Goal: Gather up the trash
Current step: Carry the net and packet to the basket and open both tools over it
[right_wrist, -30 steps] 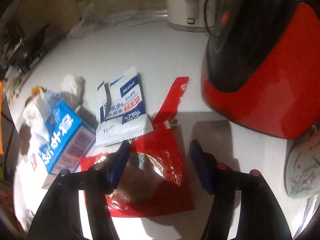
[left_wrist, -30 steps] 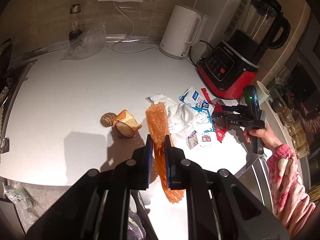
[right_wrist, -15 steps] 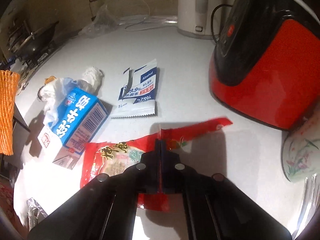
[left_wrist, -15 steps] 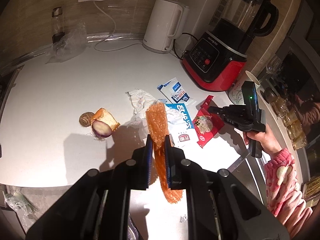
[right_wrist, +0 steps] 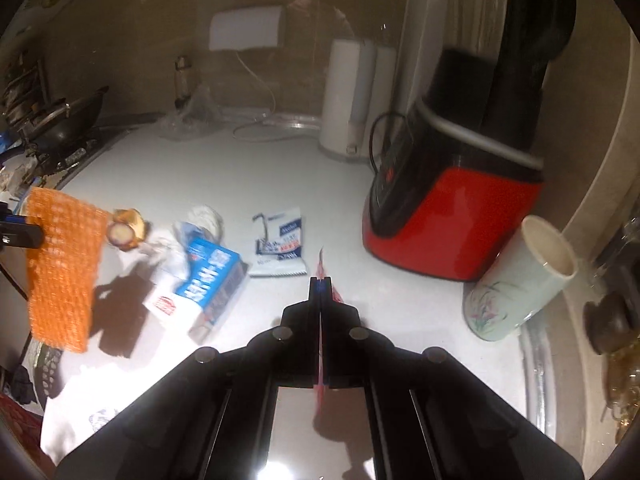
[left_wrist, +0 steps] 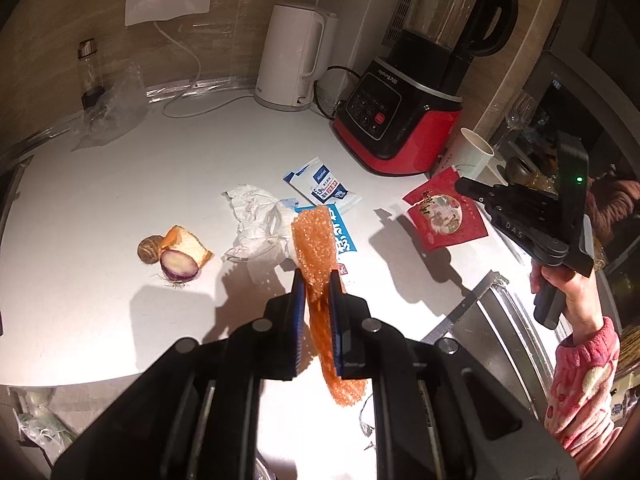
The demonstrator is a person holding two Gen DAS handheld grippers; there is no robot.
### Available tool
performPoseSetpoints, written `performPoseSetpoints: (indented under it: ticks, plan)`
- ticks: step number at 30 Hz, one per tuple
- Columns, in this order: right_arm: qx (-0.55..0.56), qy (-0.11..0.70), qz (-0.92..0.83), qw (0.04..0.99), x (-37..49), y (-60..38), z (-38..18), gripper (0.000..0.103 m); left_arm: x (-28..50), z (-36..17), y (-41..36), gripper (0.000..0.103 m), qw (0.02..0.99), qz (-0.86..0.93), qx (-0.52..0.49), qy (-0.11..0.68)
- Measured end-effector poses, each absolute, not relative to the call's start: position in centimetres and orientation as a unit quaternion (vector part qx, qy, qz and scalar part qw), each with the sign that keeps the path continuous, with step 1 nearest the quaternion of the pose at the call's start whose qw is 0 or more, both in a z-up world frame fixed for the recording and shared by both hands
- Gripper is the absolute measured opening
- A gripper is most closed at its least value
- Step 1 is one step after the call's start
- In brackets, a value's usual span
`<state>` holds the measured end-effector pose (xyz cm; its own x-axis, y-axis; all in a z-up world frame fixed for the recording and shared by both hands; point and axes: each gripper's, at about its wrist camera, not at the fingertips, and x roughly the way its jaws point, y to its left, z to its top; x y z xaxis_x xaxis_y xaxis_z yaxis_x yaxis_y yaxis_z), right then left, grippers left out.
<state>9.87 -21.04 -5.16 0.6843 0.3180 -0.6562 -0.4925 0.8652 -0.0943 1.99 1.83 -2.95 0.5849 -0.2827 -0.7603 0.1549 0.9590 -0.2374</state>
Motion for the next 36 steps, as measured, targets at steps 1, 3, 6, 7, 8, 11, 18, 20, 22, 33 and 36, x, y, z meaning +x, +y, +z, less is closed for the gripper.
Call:
performPoseSetpoints:
  ticks: [1,3,6,7,8,11,18,20,22,33,36]
  plan:
    - [-0.133,0.323,0.224,0.91,8.9,-20.6,-4.5,0.001,1.7,-2.8,2.1,0.011,0.887,-0.127,-0.074,0.437]
    - [-0.131,0.313,0.23,0.912,6.8,-19.5,-3.1,0.001,0.9,-2.5,2.7,0.011,0.888,-0.134,-0.077,0.433]
    - [-0.136,0.303,0.246,0.91,3.1,-16.6,-1.2,0.001,-0.6,-2.2,4.0,0.011,0.889,-0.142,-0.079,0.427]
    - [-0.135,0.301,0.253,0.909,1.9,-15.7,-0.8,0.001,-1.1,-2.2,4.5,0.011,0.889,-0.145,-0.08,0.427]
    - [-0.131,0.301,0.263,0.907,0.6,-14.6,-0.3,0.001,-1.7,-2.2,5.2,0.011,0.889,-0.148,-0.078,0.427]
    - [-0.123,0.299,0.29,0.901,-3.2,-11.5,0.3,0.001,-3.7,-2.6,7.3,0.011,0.888,-0.151,-0.066,0.43]
    - [-0.111,0.32,0.333,0.88,-10.5,-3.7,-1.4,0.001,-9.2,-4.1,13.2,0.011,0.883,-0.156,-0.049,0.44]
    - [-0.106,0.333,0.337,0.874,-12.2,-1.5,-2.9,0.001,-10.7,-4.7,14.7,0.011,0.881,-0.156,-0.046,0.445]
    - [-0.093,0.35,0.342,0.867,-13.5,0.1,-4.5,0.001,-12.3,-5.3,16.0,0.011,0.878,-0.157,-0.04,0.451]
    - [-0.063,0.47,0.325,0.818,-18.1,8.6,-18.2,0.001,-18.4,-10.5,22.4,0.011,0.852,-0.162,-0.027,0.497]
    - [-0.068,0.51,0.292,0.806,-17.8,10.1,-23.3,0.001,-19.0,-11.9,23.1,0.011,0.845,-0.164,-0.021,0.508]
